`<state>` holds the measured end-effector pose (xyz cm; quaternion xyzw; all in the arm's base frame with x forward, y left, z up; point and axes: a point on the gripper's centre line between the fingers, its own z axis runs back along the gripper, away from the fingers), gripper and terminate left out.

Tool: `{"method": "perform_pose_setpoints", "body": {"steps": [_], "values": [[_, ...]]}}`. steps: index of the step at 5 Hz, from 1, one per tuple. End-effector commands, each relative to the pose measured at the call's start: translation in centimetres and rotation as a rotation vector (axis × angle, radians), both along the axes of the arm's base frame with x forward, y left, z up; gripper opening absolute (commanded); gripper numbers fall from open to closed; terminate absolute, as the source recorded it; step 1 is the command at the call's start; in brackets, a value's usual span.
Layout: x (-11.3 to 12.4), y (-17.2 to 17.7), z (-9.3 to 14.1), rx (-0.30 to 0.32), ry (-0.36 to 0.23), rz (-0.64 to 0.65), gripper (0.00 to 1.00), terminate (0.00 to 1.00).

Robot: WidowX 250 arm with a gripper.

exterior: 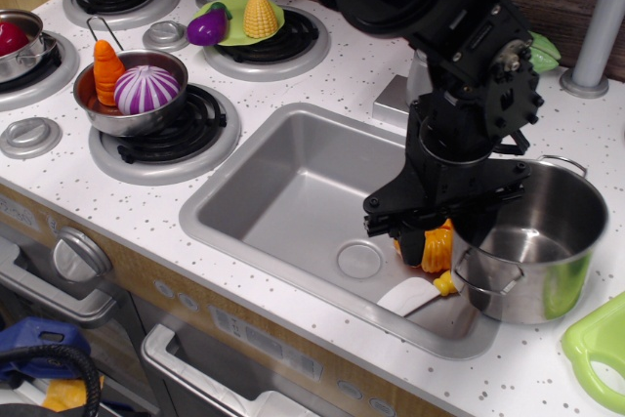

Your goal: Put pot in sink

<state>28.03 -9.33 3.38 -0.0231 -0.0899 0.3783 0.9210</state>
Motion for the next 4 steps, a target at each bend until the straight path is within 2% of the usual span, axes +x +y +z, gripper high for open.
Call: {"method": "perform_pose_setpoints", "body": {"steps": [1, 2, 3, 4], "values": [[0.5, 0.0, 0.9, -0.015, -0.014, 0.022, 0.00, 0.00], [0.9, 0.9, 1.5, 0.001, 0.013, 0.015, 0.00, 0.00], [2.2, 5.1, 3.4, 0.068, 0.065, -0.046, 0.00, 0.00], [3.3, 8.9, 5.2, 0.188, 0.064, -0.071, 0.00, 0.00]]}}
